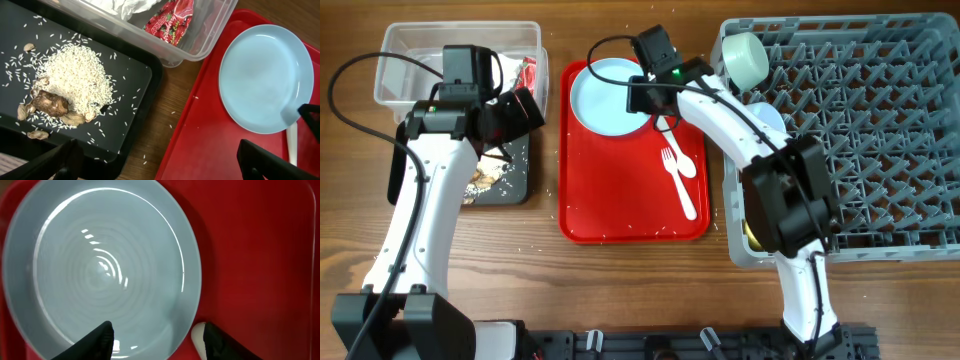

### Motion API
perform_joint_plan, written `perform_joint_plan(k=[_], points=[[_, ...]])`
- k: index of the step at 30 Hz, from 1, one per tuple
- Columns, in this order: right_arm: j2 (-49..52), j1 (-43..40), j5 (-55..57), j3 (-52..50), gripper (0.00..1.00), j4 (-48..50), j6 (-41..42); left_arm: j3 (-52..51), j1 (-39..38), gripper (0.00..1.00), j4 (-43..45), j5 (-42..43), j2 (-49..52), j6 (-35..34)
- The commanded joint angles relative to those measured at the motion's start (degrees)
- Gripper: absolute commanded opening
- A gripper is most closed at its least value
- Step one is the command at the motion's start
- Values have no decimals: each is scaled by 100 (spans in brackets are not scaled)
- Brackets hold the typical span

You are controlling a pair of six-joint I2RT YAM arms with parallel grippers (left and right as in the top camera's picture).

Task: Sort waste into correct bins and load items into the dishwasher rack
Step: 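Place the light-blue bowl and plate into the dish rack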

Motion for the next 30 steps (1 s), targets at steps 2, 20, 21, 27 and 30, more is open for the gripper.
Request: perform_joint_plan(k=[2,20,21,27,30], points=[[404,-7,238,-103,59,42,42,85,31,100,13,4,33,-15],[380,-157,232,-35,4,-162,-201,85,31,100,13,4,33,-15],[254,-192,229,-11,4,-216,-313,85,31,100,13,4,33,-15],[-1220,-387,304,35,4,-376,-981,85,31,100,13,4,33,-15],[-2098,-483,1014,35,4,-566,-977,85,31,100,13,4,33,-15]])
